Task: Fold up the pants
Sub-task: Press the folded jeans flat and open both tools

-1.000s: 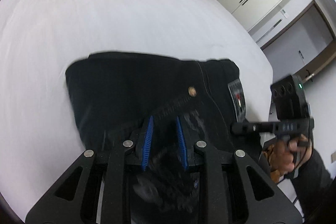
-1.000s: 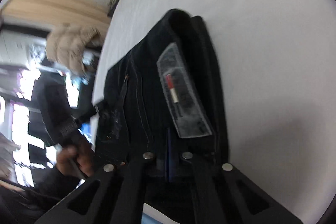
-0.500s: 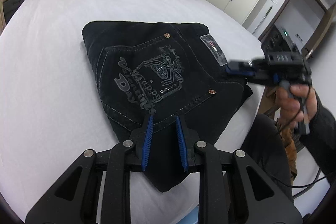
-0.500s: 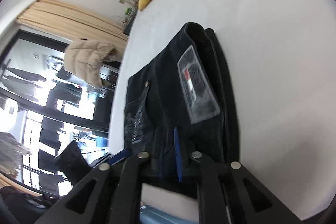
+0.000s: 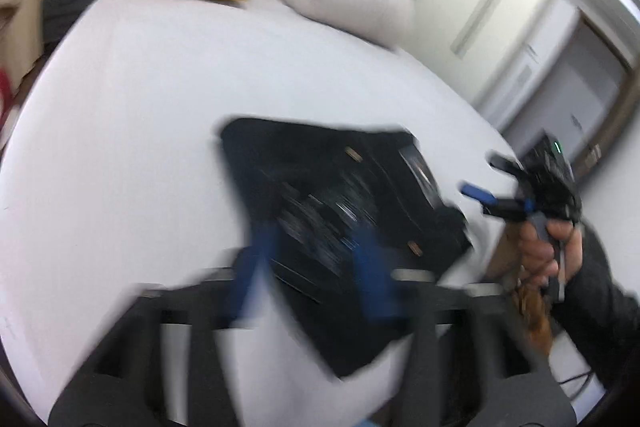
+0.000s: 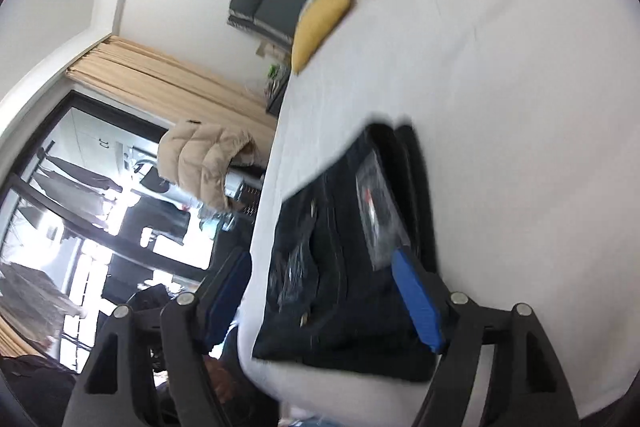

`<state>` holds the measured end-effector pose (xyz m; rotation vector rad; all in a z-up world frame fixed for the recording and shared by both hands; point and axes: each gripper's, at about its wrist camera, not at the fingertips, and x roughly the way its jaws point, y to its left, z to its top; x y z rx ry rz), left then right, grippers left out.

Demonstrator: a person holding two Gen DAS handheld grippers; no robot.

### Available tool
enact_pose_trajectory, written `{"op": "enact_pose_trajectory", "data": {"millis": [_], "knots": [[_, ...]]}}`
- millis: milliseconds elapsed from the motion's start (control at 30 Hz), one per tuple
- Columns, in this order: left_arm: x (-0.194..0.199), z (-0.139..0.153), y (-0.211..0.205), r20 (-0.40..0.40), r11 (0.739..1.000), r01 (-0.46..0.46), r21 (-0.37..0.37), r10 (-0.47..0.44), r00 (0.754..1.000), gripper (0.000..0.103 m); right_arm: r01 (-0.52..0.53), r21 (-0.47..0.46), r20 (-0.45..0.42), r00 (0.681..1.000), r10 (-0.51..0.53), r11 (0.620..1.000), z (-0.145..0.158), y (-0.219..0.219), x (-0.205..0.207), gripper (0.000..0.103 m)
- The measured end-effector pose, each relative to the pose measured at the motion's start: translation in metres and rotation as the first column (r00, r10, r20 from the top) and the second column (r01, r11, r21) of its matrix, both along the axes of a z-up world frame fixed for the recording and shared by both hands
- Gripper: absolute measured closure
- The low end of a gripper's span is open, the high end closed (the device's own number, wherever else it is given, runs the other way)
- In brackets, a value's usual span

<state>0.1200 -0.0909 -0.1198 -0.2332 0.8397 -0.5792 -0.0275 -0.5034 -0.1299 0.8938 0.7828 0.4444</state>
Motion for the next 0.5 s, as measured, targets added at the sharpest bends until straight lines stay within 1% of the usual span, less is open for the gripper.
{"op": "enact_pose_trajectory", "data": {"millis": [33,67,100,167,233,267,300,333,400,467,500], "knots": [[0.007,-0.003,0.009,-0.017,0.999,-0.047,-0.020,0.047,0.999,0.010,0.003,-0.005,-0.014,1.000,-0.003,1.000,0.001,-0.005,0.009,0.027],[0.016,-0.008,0.015,-0.049,0.996,-0.086,-0.035,0.084,0.995,0.010,0.009,-0.023,-0.047,0.999,-0.011,1.000,0.000,-0.009,0.020,0.027],[0.024,-0.013,0.016,-0.092,0.994,-0.099,-0.040,0.095,0.991,0.010,0.009,-0.040,-0.080,0.997,-0.012,0.999,-0.002,-0.009,0.028,0.027],[0.040,-0.024,0.014,-0.183,0.995,-0.085,-0.056,0.073,0.980,0.010,-0.033,-0.061,-0.142,0.990,0.024,0.998,-0.012,-0.008,0.048,0.027],[0.051,-0.033,0.009,-0.253,0.994,-0.066,-0.086,0.042,0.966,0.010,-0.064,-0.088,-0.199,0.979,0.045,0.994,-0.025,-0.008,0.059,0.029],[0.056,-0.038,0.003,-0.283,0.994,-0.054,-0.098,0.024,0.959,0.010,-0.084,-0.095,-0.232,0.971,0.060,0.992,-0.035,-0.009,0.062,0.030],[0.062,-0.043,-0.002,-0.317,0.993,-0.042,-0.112,0.005,0.948,0.010,-0.103,-0.101,-0.255,0.964,0.074,0.989,-0.042,-0.007,0.067,0.036],[0.067,-0.048,-0.008,-0.342,0.993,-0.034,-0.117,-0.008,0.940,0.010,-0.113,-0.115,-0.268,0.960,0.079,0.987,-0.045,-0.004,0.072,0.041],[0.076,-0.057,-0.019,-0.397,0.992,-0.024,-0.120,-0.026,0.918,0.011,-0.122,-0.117,-0.271,0.959,0.087,0.986,-0.047,-0.002,0.077,0.043],[0.082,-0.066,-0.028,-0.445,0.992,-0.013,-0.127,-0.046,0.895,0.012,-0.139,-0.122,-0.279,0.955,0.100,0.983,-0.048,0.004,0.081,0.047],[0.083,-0.066,-0.029,-0.446,0.992,-0.009,-0.124,-0.048,0.894,0.014,-0.151,-0.138,-0.292,0.951,0.105,0.979,-0.050,0.008,0.083,0.048]]}}
